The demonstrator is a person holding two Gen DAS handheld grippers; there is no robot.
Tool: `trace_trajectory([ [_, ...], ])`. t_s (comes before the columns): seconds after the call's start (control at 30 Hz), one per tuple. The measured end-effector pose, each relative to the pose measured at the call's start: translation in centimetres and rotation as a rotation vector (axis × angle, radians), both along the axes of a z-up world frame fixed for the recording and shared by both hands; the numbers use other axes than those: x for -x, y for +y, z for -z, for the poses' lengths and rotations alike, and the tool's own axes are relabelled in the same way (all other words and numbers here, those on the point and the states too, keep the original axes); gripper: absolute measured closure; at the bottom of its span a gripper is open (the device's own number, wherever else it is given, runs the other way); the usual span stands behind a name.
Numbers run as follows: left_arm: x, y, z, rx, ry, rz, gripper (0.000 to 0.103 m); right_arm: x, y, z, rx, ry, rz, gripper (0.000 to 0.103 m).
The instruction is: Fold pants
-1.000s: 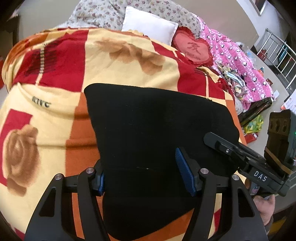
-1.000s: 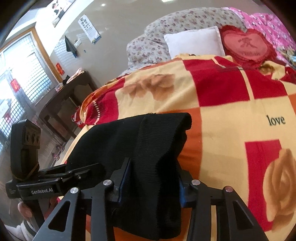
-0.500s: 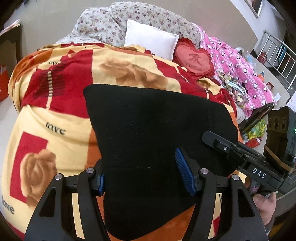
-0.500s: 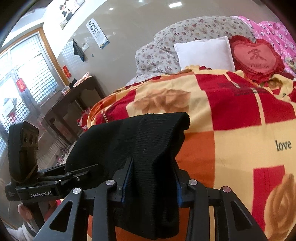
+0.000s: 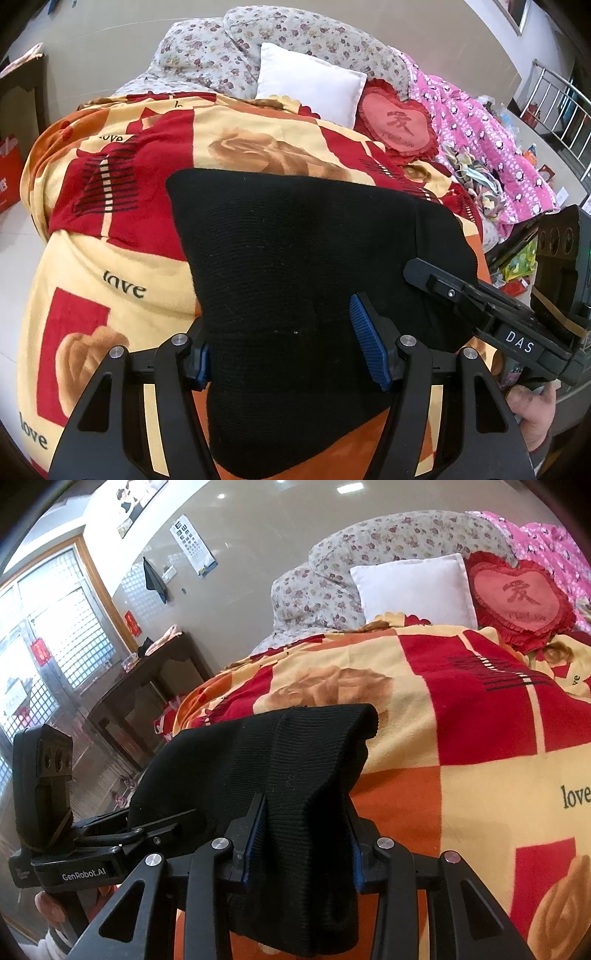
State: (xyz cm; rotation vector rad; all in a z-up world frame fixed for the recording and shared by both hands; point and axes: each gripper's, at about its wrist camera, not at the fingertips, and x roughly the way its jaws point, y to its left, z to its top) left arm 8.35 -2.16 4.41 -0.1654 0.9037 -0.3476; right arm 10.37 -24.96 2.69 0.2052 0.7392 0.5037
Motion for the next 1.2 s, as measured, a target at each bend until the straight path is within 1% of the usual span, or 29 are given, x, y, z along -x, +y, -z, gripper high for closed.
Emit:
trace_trajectory([
  [0.33,-2.4,0.4,1.7,-0.003,0.052,-0.017,0.039,-2.6,0.5,1.9,-0.004,0.056,-0.003,0.066],
  [0.6,-3.8,0.4,3.1,-0.009,0.086,-0.022,0.039,-4.8,0.0,4.3,-0.012,0.125,0.005,0.066],
  [0.7,-4.3,0.3,3.7,-0.021,0.092,-0.027,0.039,-5.5,-0.4,5.2,-0.023,0.151,0.013,0.066],
  [0.9,-5.4,0.4,4.8,-0.073,0.102,-0.055,0.039,-6.8,-1.1,6.5,-0.041,0.197,0.030,0.065],
  [1.0,-6.1,0.9,5.8,-0.055,0.135,-0.065,0.039,-7.2,-1.2,7.1,-0.037,0.205,0.036,0.062],
  [1.1,-6.2,0.9,6.1,-0.051,0.137,-0.066,0.039,-7.1,-1.5,7.2,-0.051,0.206,0.037,0.061],
  [1.2,-6.4,0.9,6.3,-0.047,0.147,-0.063,0.035,-6.9,-2.0,7.2,-0.071,0.216,0.053,0.061],
])
